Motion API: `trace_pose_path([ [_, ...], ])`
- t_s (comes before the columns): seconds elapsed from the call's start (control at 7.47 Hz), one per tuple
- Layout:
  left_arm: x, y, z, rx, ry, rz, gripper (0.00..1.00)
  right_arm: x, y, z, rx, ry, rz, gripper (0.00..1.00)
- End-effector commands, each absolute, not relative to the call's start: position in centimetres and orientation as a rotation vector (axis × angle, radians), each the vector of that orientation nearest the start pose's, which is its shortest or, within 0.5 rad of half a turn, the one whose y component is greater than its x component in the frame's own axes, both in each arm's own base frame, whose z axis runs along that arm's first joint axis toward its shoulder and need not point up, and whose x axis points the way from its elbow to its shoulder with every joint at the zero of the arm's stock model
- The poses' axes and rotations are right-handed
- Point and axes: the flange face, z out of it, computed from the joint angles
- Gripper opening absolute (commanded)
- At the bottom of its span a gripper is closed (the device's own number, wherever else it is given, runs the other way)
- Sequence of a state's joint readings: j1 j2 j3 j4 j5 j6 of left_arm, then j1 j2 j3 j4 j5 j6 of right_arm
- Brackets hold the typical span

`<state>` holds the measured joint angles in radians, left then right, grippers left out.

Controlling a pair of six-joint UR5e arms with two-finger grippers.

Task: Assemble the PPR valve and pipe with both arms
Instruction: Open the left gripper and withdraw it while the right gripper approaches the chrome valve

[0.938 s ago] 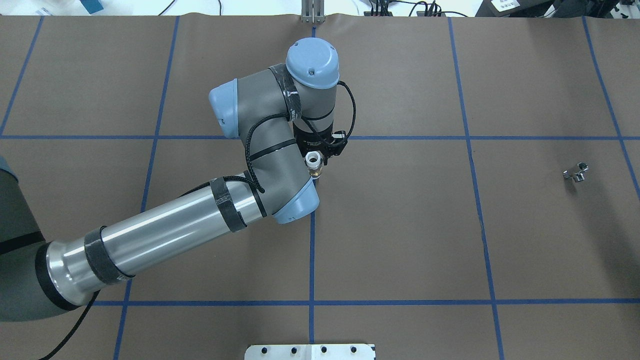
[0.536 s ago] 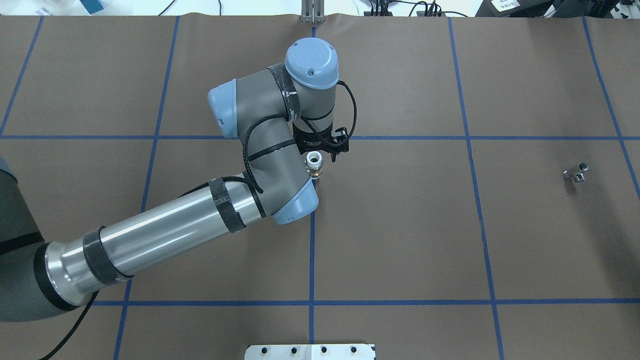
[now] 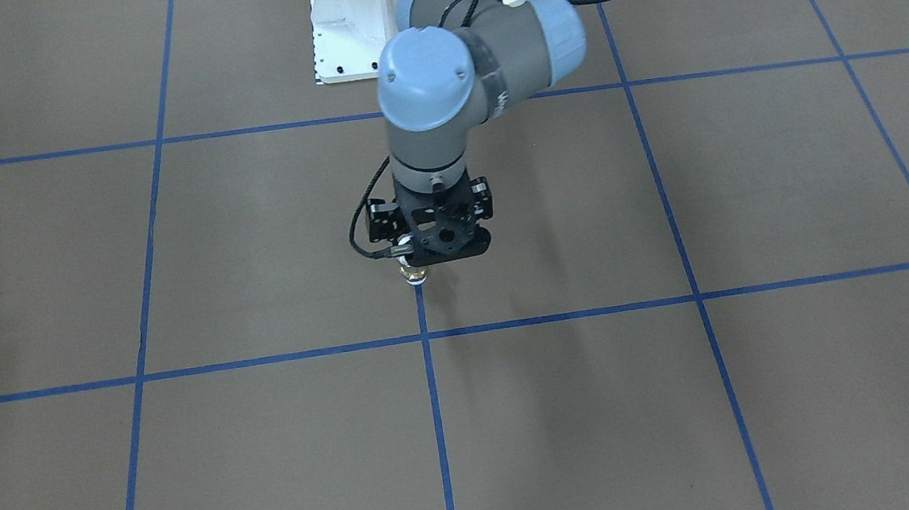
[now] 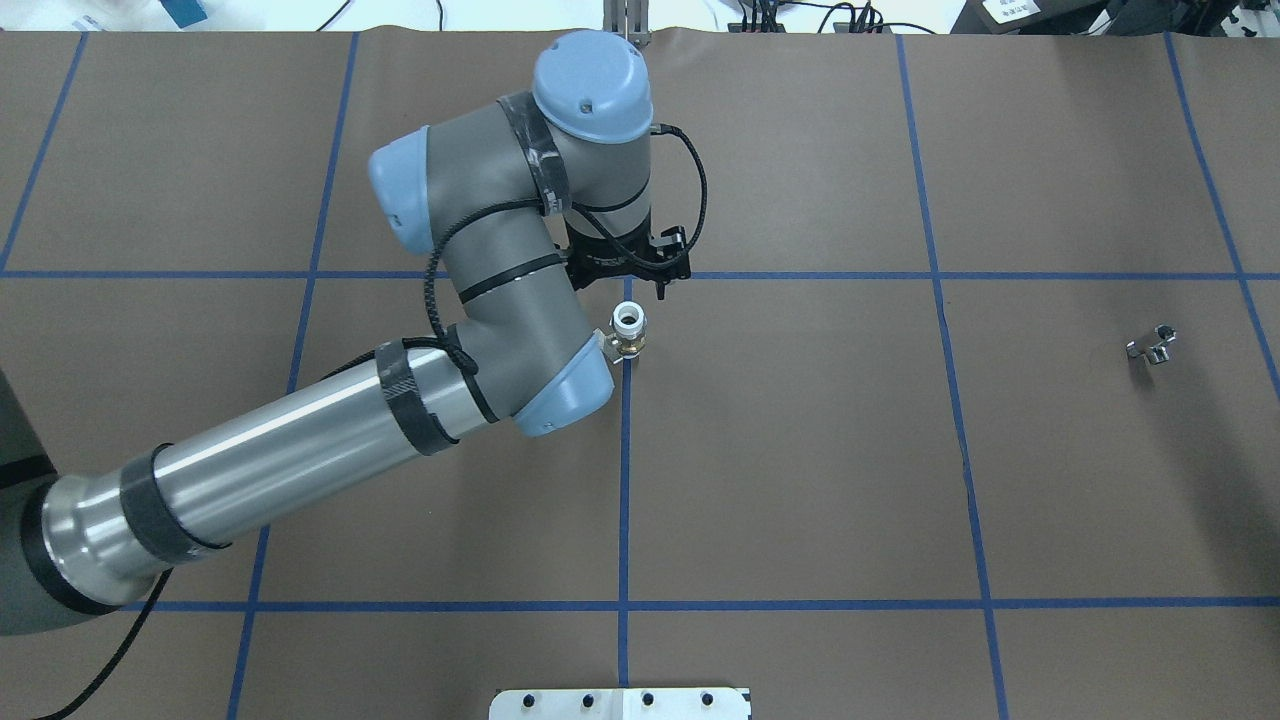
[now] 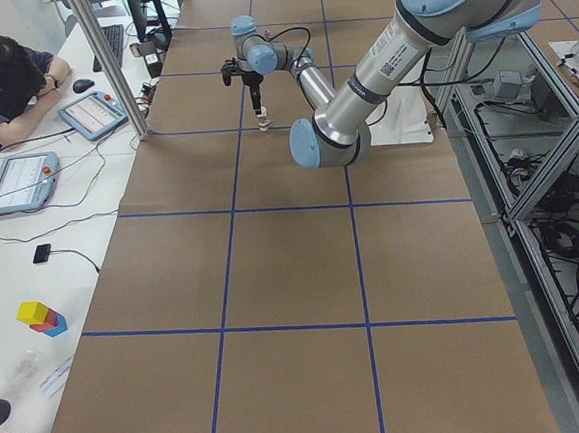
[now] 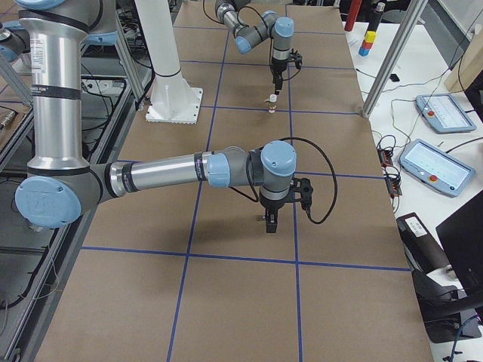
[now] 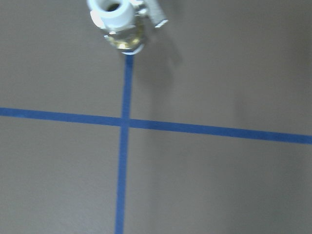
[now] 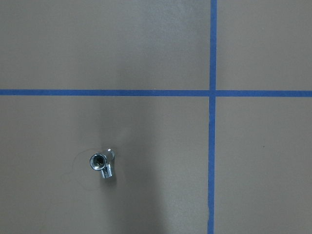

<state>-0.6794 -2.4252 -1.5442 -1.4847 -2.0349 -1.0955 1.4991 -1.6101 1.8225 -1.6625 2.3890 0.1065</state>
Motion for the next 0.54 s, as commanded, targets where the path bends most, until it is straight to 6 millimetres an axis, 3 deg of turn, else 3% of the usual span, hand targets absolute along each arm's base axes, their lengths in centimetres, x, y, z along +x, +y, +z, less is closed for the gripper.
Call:
trace_pose_path([
  [0.0,37.6,-49.8,23.8,0.151,0.829,0.099,1.00,1.0,-47.9,55.4,0.038,-0.824,-0.046,1.00],
  [0.13,34.1,-48.6,27.8,0.159,0.796,0.126,1.00,-0.4,-47.9,55.6,0.026,-0.813,-0.072,1.00],
  [0.27,31.3,-48.7,30.6,0.172,0.765,0.145,1.00,-2.1,-47.9,55.6,0.004,-0.806,-0.083,0.99],
  [0.4,29.9,-49.1,32.0,0.176,0.746,0.151,1.00,-4.1,-48.3,54.9,0.010,-0.813,-0.088,0.99],
])
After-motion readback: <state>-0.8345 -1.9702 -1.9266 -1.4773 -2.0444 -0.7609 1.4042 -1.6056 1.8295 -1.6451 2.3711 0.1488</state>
